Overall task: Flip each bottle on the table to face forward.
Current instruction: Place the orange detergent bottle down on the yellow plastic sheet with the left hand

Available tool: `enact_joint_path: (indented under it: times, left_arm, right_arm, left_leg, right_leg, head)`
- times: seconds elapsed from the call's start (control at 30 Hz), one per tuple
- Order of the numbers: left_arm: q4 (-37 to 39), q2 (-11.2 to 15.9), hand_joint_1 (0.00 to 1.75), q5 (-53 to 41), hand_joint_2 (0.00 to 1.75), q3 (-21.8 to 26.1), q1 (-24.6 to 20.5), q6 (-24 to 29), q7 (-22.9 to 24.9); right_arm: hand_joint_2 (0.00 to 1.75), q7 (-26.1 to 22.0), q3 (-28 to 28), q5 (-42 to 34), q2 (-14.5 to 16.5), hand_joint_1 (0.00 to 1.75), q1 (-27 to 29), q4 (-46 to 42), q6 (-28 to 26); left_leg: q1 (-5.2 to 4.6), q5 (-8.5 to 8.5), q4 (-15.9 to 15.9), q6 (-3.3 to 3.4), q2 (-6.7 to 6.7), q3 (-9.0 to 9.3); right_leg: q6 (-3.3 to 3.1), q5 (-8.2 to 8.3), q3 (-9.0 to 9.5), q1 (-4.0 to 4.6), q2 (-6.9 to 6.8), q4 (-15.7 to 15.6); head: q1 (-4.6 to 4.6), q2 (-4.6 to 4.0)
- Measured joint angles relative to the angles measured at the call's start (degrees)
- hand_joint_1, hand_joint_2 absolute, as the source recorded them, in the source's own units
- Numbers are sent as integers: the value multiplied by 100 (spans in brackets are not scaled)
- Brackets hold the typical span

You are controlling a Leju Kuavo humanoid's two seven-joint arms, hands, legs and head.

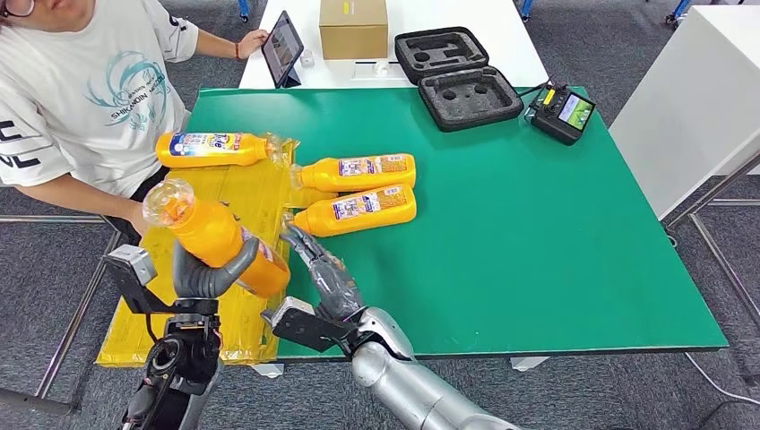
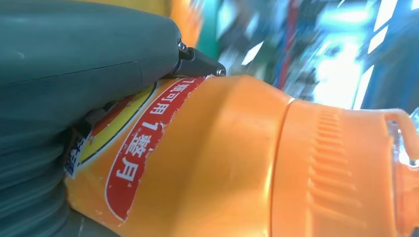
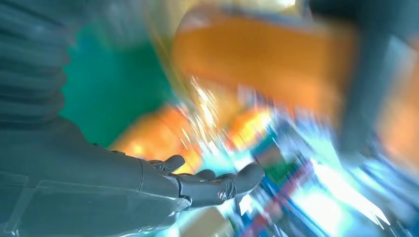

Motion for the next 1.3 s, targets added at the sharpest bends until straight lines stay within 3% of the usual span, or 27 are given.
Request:
enact_joint_path:
  times: [0.2,0.33,0.43,0.57,0.7,0.83,1.03,1.3]
  left_arm:
    - [-148,50,175,-364,175,220,-12,328,-153]
    - [-145,105,175,-1165,175,300,-81,1114,-404]
    - [35,242,175,-2069,175,372,-275,1818,-479]
    - [587,517,175,-3766,175,351,-704,2248,-87]
    - [1650,835,175,-5986,175,12,-1498,1559,905]
    - [3033,961,175,-7190,175,-443,-2371,908,1300]
    - [4428,984,175,-7718,175,-928,-2989,290,1422]
    - [5195,1010,175,-7744,175,-1158,-3297,-263,1413]
  right_arm:
    - [0,2,-149,155,-190,0,287,-1082,-172]
    - [0,-653,-389,594,-223,0,618,-1921,-788]
    - [0,-820,-632,1093,-174,0,995,-3040,-904]
    - [175,-842,-667,1190,-142,0,1239,-3971,-909]
    - [175,-780,-389,540,-194,0,1191,-3991,-560]
    - [175,-581,93,486,-189,0,961,-3617,161]
    - [175,-556,554,428,-120,0,767,-3086,469]
    - [175,-560,694,374,-113,0,694,-2816,540]
  left_leg:
    - [-1,0,0,0,0,-1]
    - [-2,0,1,1,-1,-1]
    - [-2,0,1,0,-3,-2]
    - [1,0,-1,-2,-2,-1]
    - [2,15,-2,-8,-4,-3]
    - [2,25,-1,-7,9,-5]
    - [1,26,0,-5,6,-8]
    - [1,24,0,-6,2,-18]
  right_leg:
    - [0,0,0,-2,-1,-1]
    - [1,0,0,-3,-2,-1]
    - [0,0,-1,-2,-2,-1]
    - [-2,-1,-4,0,-1,-1]
    - [-9,9,-5,0,-4,0]
    - [-14,26,-9,1,1,2]
    - [-11,23,-9,0,1,3]
    - [-11,20,-16,0,0,2]
  head:
    - [1,0]
    - [2,0]
    - [0,0]
    - [0,0]
    - [2,0]
    - [1,0]
    - [1,0]
    - [2,0]
